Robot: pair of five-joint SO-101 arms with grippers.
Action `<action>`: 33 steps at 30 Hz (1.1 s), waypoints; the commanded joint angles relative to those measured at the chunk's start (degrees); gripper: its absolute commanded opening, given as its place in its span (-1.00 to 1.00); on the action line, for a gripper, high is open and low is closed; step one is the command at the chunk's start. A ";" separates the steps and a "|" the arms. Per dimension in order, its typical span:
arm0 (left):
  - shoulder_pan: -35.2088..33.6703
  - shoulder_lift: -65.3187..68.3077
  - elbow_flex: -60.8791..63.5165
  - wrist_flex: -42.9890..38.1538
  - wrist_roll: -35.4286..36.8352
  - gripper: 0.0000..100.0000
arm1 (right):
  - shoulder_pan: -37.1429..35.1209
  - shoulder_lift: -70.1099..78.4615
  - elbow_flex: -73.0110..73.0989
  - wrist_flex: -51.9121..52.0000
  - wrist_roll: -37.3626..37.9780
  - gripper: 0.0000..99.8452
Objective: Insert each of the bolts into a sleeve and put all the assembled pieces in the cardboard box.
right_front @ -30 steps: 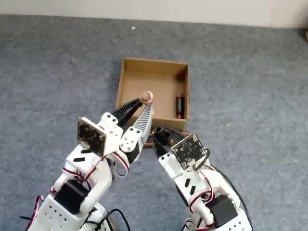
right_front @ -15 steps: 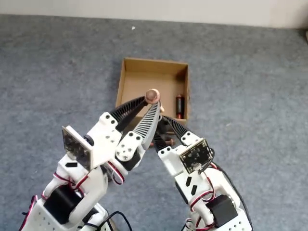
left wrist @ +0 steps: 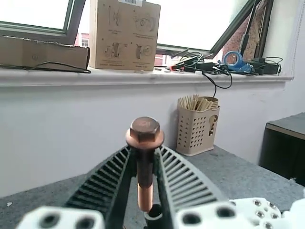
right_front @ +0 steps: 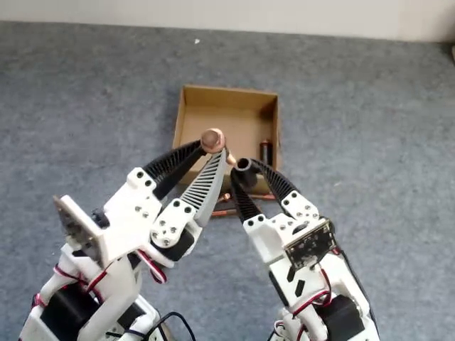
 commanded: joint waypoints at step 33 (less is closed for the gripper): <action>4.44 -0.31 -0.04 2.73 0.44 -0.99 | -4.18 -0.66 -7.69 -2.24 6.33 -0.99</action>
